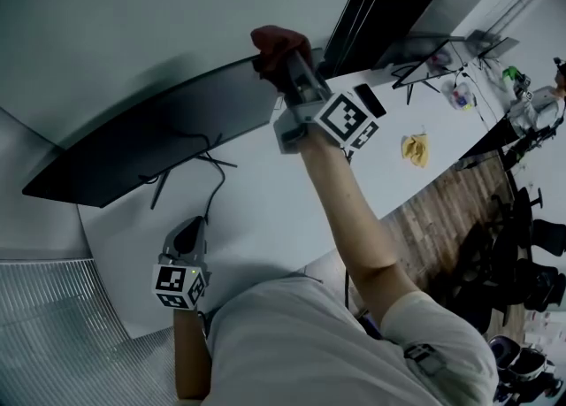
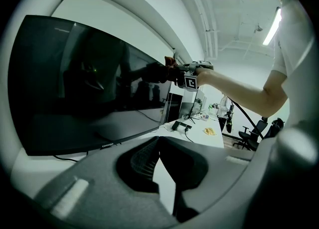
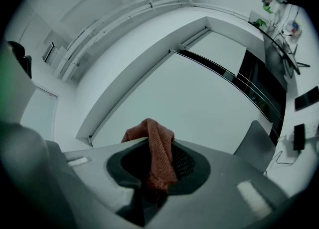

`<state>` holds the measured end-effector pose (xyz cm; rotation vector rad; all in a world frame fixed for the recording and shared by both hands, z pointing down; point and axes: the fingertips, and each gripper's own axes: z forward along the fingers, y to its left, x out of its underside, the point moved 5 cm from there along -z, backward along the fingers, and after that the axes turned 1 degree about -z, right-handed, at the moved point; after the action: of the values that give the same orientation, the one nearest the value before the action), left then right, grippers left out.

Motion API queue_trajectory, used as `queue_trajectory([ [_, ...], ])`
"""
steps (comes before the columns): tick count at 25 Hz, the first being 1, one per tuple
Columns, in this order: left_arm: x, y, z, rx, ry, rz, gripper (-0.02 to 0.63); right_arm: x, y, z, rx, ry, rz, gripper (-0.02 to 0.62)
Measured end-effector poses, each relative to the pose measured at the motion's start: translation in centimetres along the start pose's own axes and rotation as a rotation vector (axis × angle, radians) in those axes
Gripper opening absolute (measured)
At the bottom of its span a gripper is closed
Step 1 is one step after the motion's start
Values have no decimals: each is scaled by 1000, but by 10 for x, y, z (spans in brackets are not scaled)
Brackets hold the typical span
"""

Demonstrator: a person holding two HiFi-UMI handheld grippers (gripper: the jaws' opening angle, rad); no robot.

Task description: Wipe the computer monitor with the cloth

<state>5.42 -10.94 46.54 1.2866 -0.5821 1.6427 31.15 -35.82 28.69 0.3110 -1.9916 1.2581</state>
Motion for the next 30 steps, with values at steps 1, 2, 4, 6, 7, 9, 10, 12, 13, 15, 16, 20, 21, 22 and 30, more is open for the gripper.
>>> queue_trajectory([
  [1,0,0,2,2,3,1,6,-3,-4,-1,0,-8,8,86],
  [2,0,0,4,3,5,2,6,-5,-7,-2,2,-16,14,86],
  [4,0,-1,8,8,11,5,6,-10,-15,-3,8,-31,25,86],
  [6,0,-2,13,14,17,8,6,-14,-24,-5,16,-43,43,86],
  [7,0,-3,16,17,20,11,6,-15,-29,-5,18,-48,57,86],
  [9,0,-4,19,23,27,16,6,-16,-38,-7,23,-62,98,86],
  [10,0,-4,21,26,31,17,6,-17,-42,-8,23,-68,120,86],
  [12,0,-4,23,28,40,17,6,-18,-50,-8,24,-77,154,86],
  [13,-1,-4,24,28,44,17,6,-17,-54,-9,28,-79,167,86],
  [15,-1,-4,25,28,51,16,6,-16,-59,-10,30,-81,184,86],
  [16,0,-4,26,28,53,16,6,-14,-61,-10,27,-82,188,86],
  [20,1,-4,29,30,60,19,6,-8,-67,-10,22,-75,206,84],
  [21,1,-5,29,31,62,20,6,-7,-68,-10,20,-74,211,84],
  [22,1,-5,30,32,65,21,6,-6,-70,-11,19,-74,215,84],
  [30,7,-8,30,29,80,25,6,11,-84,-17,28,-55,271,80],
])
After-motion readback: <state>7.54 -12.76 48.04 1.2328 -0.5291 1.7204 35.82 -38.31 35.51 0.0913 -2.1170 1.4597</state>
